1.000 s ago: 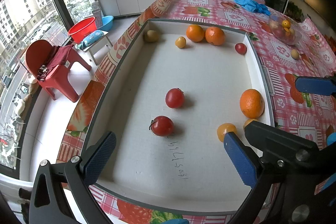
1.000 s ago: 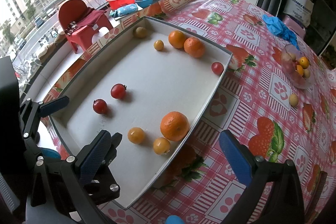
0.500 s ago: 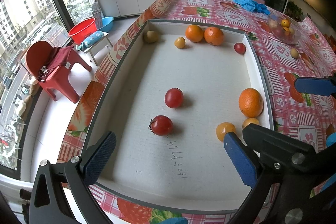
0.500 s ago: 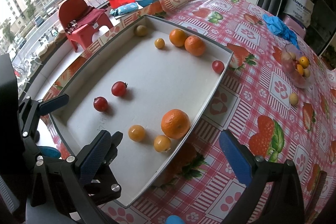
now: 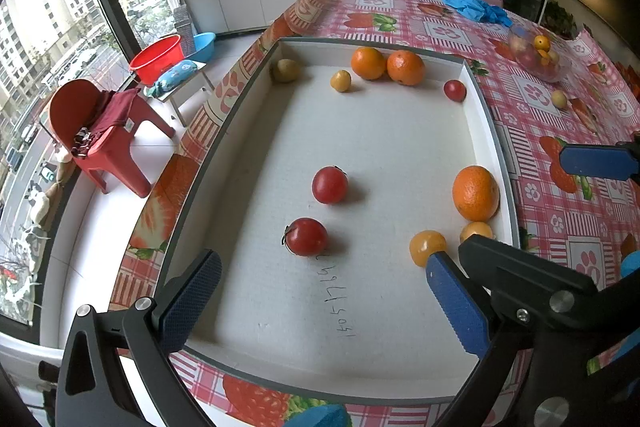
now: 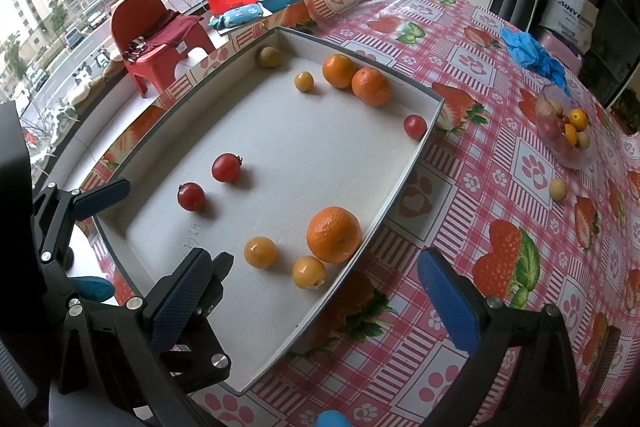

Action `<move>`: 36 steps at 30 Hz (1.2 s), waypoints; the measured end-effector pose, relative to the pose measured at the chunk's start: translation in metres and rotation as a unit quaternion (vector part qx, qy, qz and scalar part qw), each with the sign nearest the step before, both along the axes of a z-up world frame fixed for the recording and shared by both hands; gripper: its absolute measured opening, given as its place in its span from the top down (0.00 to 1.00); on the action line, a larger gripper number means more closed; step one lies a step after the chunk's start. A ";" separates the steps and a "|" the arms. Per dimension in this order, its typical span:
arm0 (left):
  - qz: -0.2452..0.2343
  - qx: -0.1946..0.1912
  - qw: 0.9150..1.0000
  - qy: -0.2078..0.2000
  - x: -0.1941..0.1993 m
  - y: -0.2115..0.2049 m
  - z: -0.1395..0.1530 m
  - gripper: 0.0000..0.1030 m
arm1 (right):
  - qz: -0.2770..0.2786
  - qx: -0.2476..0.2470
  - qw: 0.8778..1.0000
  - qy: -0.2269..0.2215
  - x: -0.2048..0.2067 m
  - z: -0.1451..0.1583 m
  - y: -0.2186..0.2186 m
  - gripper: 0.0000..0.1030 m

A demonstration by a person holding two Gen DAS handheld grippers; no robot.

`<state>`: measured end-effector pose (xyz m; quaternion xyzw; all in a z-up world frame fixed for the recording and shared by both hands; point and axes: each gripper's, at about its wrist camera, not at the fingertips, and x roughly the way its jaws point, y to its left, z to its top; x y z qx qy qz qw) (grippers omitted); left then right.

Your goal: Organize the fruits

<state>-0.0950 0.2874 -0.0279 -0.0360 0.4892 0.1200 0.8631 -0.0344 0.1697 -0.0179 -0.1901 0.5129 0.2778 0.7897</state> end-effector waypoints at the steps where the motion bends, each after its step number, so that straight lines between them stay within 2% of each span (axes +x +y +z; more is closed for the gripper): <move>1: 0.000 0.001 1.000 0.000 0.000 0.000 0.000 0.00 | 0.000 0.000 1.000 0.000 0.000 0.000 0.000 0.00; 36: -0.002 0.002 1.000 0.000 -0.001 -0.003 0.000 0.00 | 0.000 -0.002 1.000 0.000 0.000 0.000 0.001 0.00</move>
